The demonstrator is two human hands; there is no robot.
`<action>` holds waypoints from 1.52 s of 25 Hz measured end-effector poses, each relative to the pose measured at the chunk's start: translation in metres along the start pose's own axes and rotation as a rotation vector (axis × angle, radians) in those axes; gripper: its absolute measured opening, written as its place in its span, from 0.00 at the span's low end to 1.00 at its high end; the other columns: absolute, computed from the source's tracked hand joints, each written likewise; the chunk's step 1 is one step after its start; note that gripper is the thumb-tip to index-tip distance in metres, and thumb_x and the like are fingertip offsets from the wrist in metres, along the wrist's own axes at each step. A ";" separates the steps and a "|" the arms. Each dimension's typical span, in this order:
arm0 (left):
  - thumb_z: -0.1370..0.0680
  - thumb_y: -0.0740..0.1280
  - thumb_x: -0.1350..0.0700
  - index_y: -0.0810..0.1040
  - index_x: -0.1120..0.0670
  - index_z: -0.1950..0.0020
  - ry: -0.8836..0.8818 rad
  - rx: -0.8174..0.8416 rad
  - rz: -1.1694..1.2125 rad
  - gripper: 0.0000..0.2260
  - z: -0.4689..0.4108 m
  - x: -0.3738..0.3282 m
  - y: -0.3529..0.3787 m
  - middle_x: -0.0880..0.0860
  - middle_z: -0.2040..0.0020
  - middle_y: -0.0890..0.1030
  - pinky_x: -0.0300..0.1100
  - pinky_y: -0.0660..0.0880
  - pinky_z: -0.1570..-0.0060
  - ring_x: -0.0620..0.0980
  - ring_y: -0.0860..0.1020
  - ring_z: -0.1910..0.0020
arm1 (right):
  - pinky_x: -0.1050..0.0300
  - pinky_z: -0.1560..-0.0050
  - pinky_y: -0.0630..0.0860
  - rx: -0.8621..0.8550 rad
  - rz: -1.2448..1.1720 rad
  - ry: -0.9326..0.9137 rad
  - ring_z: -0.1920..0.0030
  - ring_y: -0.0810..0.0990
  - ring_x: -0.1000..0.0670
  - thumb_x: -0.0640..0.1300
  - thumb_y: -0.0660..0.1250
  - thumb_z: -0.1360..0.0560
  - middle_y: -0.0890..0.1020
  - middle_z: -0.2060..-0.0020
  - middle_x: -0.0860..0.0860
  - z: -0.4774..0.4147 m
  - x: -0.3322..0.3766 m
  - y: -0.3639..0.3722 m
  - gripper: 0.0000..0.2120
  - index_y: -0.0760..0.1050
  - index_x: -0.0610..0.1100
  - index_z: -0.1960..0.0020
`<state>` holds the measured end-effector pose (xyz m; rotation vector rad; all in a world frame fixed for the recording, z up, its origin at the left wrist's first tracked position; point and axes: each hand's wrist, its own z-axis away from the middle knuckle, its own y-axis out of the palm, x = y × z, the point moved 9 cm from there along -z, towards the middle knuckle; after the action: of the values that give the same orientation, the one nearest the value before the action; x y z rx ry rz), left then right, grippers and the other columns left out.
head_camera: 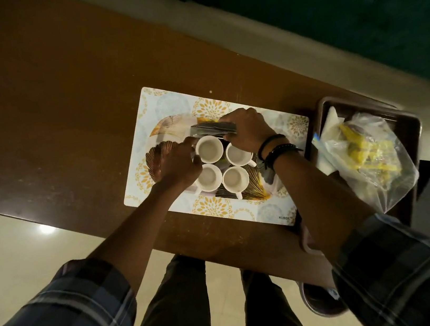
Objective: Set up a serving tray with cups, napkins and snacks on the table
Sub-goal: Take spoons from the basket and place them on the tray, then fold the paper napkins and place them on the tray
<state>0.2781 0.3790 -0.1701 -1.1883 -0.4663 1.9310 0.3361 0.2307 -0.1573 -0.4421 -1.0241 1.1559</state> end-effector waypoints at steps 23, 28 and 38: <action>0.25 0.62 0.60 0.67 0.60 0.30 0.280 -0.211 0.035 0.22 0.007 -0.108 0.017 0.61 0.33 0.72 0.51 0.69 0.37 0.59 0.69 0.33 | 0.52 0.49 0.74 -0.527 -0.414 0.712 0.46 0.80 0.39 0.46 0.67 0.27 0.83 0.48 0.40 0.130 -0.157 -0.058 0.16 0.77 0.37 0.44; 0.25 0.63 0.61 0.69 0.62 0.32 0.424 -0.110 0.052 0.21 0.021 -0.164 0.065 0.61 0.35 0.73 0.51 0.70 0.36 0.60 0.70 0.35 | 0.59 0.63 0.74 -0.463 -0.932 1.073 0.58 0.79 0.44 0.47 0.69 0.26 0.81 0.58 0.43 0.198 -0.251 0.029 0.16 0.78 0.34 0.46; 0.23 0.64 0.59 0.69 0.59 0.31 0.417 -0.032 0.036 0.21 0.040 -0.170 0.102 0.59 0.31 0.70 0.48 0.66 0.34 0.58 0.67 0.32 | 0.49 0.58 0.82 -0.515 -1.752 1.011 0.54 0.83 0.44 0.47 0.76 0.35 0.83 0.51 0.47 0.166 -0.255 0.082 0.22 0.75 0.45 0.44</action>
<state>0.2386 0.1868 -0.1210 -1.5808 -0.2545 1.6472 0.1419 -0.0004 -0.2456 -0.2746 -0.4052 -0.8855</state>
